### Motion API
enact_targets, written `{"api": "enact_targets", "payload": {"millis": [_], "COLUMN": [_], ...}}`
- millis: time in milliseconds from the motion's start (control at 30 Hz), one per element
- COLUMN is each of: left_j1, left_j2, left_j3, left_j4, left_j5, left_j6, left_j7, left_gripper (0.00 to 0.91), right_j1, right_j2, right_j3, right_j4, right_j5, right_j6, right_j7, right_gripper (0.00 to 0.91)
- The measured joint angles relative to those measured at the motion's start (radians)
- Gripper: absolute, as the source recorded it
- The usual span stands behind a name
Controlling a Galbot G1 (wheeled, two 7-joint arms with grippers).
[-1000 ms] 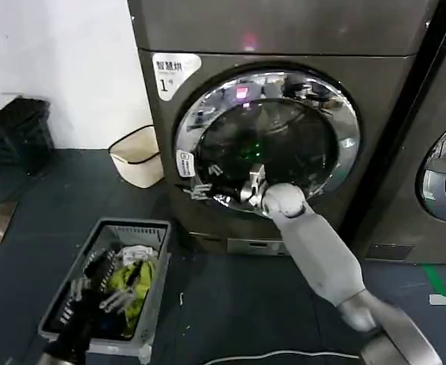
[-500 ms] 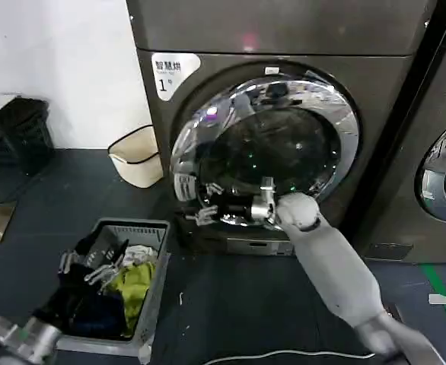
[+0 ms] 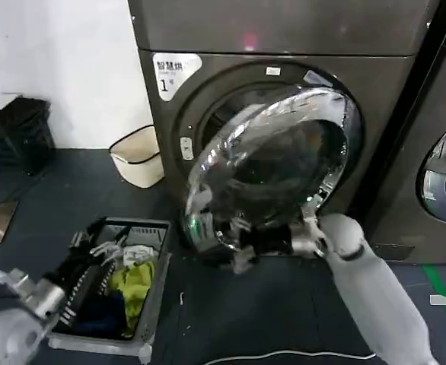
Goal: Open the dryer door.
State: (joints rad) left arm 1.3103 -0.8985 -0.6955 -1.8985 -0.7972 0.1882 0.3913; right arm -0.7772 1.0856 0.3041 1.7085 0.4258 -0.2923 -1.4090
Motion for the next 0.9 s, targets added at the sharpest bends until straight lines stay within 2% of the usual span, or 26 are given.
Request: {"api": "enact_targets", "payload": {"millis": [133, 300, 400, 533, 633, 767, 900], "left_j1": [-0.102, -0.234, -0.304, -0.408, -0.480, -0.569, -0.639], "left_j2": [0.054, 0.093, 0.087, 0.052, 0.016, -0.004, -0.019], "left_j3": [0.110, 0.287, 0.392, 0.517, 0.605, 0.716, 0.807], "left_j4": [0.067, 0.143, 0.179, 0.196, 0.199, 0.200, 0.198], "left_j5": [-0.043, -0.021, -0.032, -0.068, -0.080, -0.103, -0.120], "left_j6": [0.036, -0.004, -0.038, -0.042, -0.055, -0.063, -0.061], "left_j7": [0.015, 0.106, 0.127, 0.139, 0.162, 0.213, 0.240], "left_gripper": [0.907, 0.907, 0.907, 0.907, 0.907, 0.907, 0.907], "right_j1": [-0.078, -0.186, -0.260, -0.347, -0.403, -0.464, -0.519], "right_j2": [-0.013, -0.019, -0.007, 0.026, 0.061, 0.109, 0.159], "right_j3": [0.093, 0.249, 0.357, 0.528, 0.671, 0.852, 1.040], "right_j4": [0.051, 0.103, 0.107, 0.107, 0.122, 0.150, 0.177], "right_j5": [-0.005, 0.023, 0.026, 0.050, 0.028, 0.028, 0.077], "right_j6": [0.034, 0.086, 0.111, 0.135, 0.142, 0.151, 0.199], "right_j7": [-0.043, -0.049, -0.051, -0.052, -0.050, 0.004, 0.158], "right_gripper": [0.907, 0.907, 0.907, 0.907, 0.907, 0.907, 0.907]}}
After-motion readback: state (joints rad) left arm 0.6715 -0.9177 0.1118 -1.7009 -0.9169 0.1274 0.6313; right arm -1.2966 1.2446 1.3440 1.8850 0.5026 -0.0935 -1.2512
